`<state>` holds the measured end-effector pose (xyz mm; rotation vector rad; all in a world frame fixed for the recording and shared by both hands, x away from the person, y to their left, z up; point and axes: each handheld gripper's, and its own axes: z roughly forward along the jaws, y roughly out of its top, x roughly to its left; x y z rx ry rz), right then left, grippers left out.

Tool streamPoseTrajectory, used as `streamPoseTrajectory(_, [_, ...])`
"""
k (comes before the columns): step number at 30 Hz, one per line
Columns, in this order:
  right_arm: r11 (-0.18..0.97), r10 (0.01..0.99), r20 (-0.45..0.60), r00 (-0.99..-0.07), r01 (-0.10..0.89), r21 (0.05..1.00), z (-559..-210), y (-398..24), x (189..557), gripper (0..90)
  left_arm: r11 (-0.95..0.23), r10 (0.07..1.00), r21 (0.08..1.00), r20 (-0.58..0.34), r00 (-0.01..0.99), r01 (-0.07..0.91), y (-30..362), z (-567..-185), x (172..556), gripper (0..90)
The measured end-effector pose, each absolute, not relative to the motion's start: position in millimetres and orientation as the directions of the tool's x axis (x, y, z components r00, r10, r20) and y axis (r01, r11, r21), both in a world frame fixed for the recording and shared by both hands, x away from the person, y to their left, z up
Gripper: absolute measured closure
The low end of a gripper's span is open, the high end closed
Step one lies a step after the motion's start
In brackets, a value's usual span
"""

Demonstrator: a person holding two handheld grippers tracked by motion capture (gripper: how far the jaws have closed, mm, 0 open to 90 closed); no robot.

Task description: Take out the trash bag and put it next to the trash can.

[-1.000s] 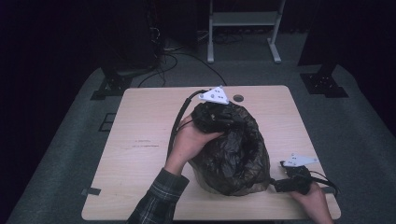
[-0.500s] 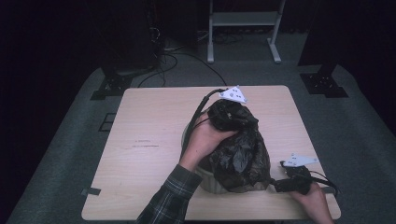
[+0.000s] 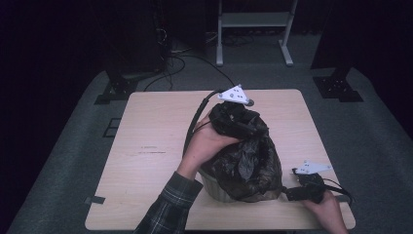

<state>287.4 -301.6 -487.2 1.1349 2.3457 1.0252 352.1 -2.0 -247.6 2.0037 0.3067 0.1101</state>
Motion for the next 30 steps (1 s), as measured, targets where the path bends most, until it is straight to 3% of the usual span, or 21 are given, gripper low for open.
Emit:
streamPoseTrajectory(15, [0.421, 0.782, 0.008, -0.624, 0.538, 0.730, -487.2, -301.7, 287.1, 10.1, -0.360, 0.341, 0.922, -0.012, 0.940, 0.142, 50.4, -227.4, 342.4, 10.5])
streamPoseTrajectory(30, [0.439, 0.780, -0.001, -0.626, 0.545, 0.714, -483.0, -304.2, 287.2, 12.2, -0.347, 0.483, 0.923, 0.024, 0.875, 0.166, 152.1, -238.9, 317.2, 1.5])
